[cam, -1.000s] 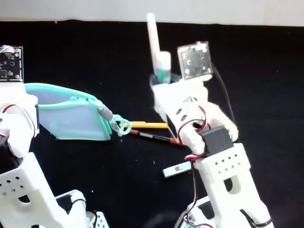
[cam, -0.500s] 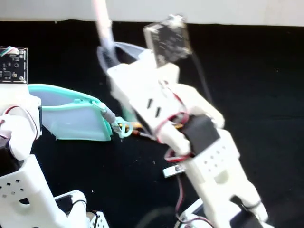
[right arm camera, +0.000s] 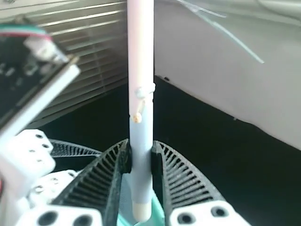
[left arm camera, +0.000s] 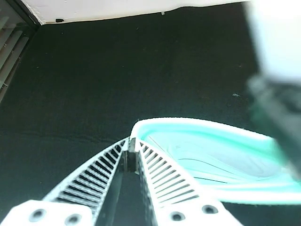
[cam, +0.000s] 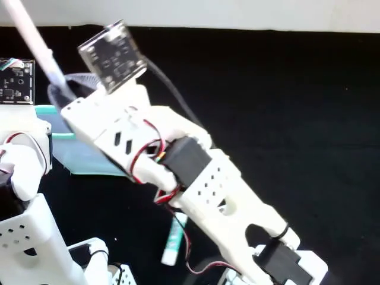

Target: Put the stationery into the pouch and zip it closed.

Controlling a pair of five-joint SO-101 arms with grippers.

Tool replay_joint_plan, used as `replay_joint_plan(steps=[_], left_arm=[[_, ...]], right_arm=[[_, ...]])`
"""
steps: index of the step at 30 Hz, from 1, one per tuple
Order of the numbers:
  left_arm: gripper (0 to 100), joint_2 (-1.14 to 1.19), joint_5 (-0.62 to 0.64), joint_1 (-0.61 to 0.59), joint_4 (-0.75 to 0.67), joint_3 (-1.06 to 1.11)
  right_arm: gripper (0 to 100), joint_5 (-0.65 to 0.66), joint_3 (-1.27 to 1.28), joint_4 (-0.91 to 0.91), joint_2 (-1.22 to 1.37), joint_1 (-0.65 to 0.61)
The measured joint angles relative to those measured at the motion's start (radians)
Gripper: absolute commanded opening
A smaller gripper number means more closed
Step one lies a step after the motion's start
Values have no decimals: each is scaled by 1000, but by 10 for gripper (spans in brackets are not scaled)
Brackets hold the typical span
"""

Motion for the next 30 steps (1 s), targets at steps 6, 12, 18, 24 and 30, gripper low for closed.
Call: replay_joint_plan(steps=[6, 12, 18, 24, 30], left_arm=[[7, 0, 0, 0, 0, 0], [7, 0, 0, 0, 3, 0], [7, 0, 0, 0, 3, 0], [7, 0, 0, 0, 3, 0], [7, 0, 0, 0, 3, 0]], right_arm=[[9, -3, -5, 0, 64, -25], [9, -5, -5, 0, 112, -29], [9, -5, -5, -3, 138, -29], [12, -5, -5, -3, 138, -29], [14, -5, -5, 6, 138, -29]])
